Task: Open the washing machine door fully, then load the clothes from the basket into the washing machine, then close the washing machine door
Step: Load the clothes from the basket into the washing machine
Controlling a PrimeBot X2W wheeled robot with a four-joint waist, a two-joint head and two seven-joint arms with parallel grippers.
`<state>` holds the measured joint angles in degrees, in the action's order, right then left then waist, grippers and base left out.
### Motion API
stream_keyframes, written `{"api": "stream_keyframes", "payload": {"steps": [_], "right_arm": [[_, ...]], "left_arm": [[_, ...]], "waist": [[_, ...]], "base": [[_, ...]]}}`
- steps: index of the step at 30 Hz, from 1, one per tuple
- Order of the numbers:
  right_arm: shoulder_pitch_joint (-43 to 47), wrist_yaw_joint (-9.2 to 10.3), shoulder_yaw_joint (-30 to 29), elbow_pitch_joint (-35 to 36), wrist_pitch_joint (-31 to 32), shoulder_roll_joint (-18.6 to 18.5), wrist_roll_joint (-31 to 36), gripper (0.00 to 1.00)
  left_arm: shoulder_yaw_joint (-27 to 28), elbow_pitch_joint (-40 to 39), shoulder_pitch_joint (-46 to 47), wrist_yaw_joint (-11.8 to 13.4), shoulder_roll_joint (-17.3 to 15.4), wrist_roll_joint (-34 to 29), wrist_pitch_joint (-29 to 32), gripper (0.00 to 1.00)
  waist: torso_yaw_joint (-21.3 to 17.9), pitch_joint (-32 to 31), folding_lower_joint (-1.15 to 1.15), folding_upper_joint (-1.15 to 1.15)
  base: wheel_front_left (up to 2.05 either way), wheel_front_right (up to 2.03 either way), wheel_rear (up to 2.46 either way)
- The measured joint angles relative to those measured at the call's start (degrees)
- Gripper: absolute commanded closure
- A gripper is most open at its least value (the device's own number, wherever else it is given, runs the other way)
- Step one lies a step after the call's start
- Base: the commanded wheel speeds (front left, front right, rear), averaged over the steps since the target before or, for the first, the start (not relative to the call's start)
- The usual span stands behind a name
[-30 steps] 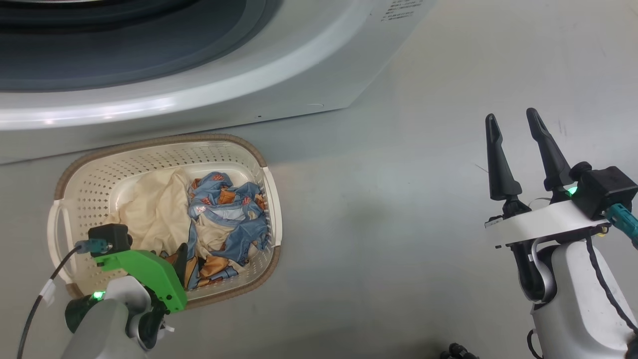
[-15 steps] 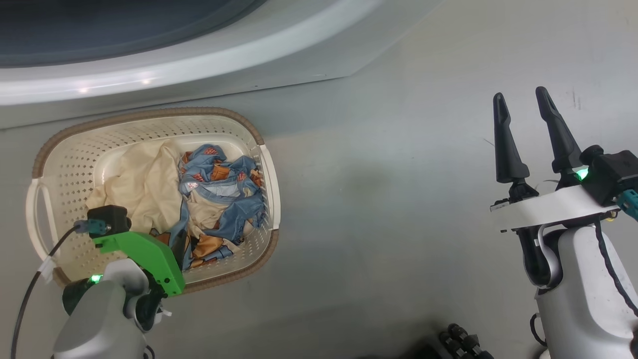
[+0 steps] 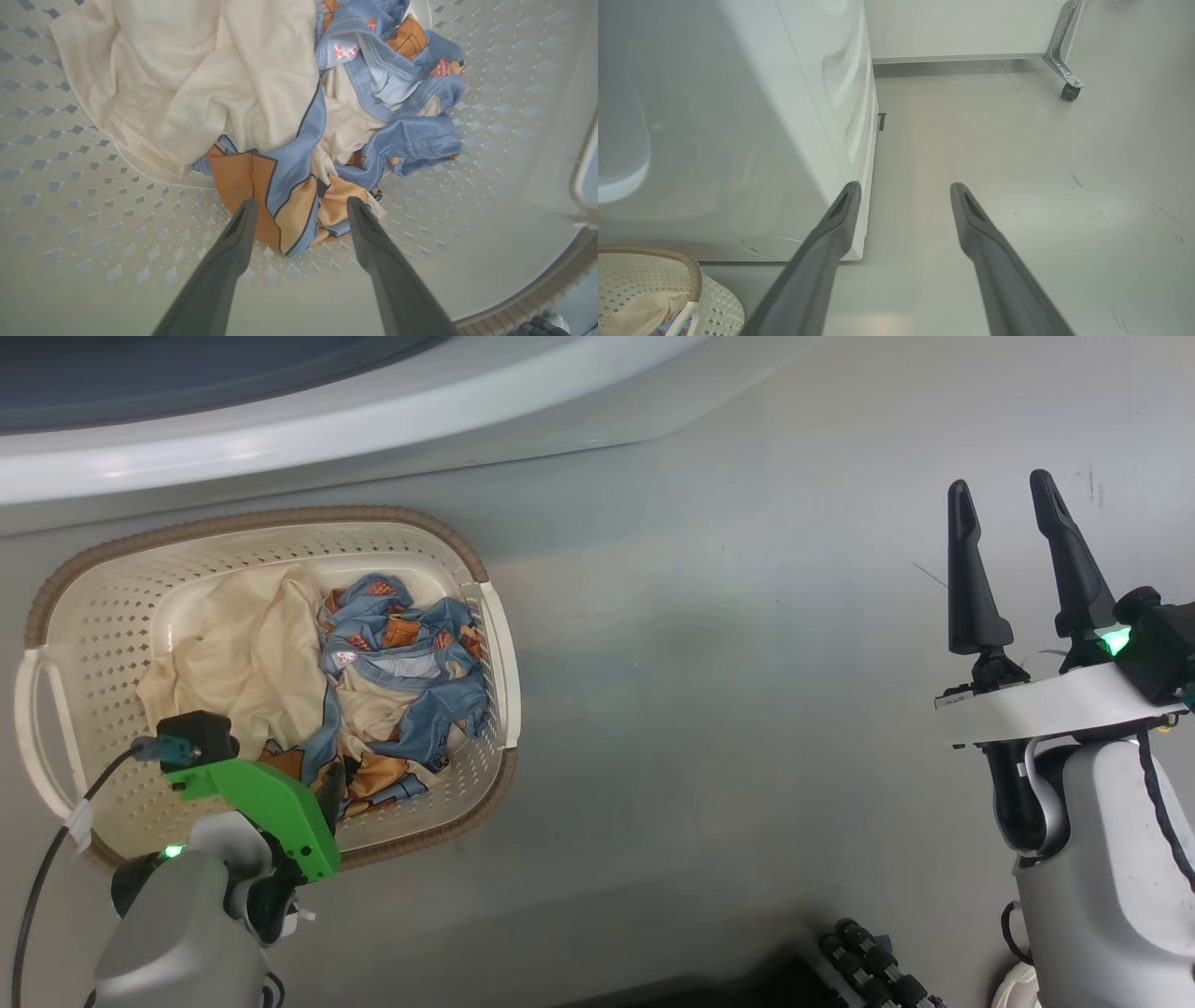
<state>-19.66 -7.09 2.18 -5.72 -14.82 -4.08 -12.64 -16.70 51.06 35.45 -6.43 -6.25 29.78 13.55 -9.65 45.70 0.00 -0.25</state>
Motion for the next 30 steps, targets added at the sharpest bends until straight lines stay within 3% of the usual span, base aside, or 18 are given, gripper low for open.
{"api": "stream_keyframes", "payload": {"steps": [30], "right_arm": [[-1.83,0.0,-0.23,0.76,0.0,0.32,0.05,0.0]], "left_arm": [[-0.79,5.17,6.56,-0.54,-0.03,0.01,-2.55,0.0]], "waist": [[-0.82,4.77,0.0,0.0]], "base": [[0.0,0.0,0.0]]}}
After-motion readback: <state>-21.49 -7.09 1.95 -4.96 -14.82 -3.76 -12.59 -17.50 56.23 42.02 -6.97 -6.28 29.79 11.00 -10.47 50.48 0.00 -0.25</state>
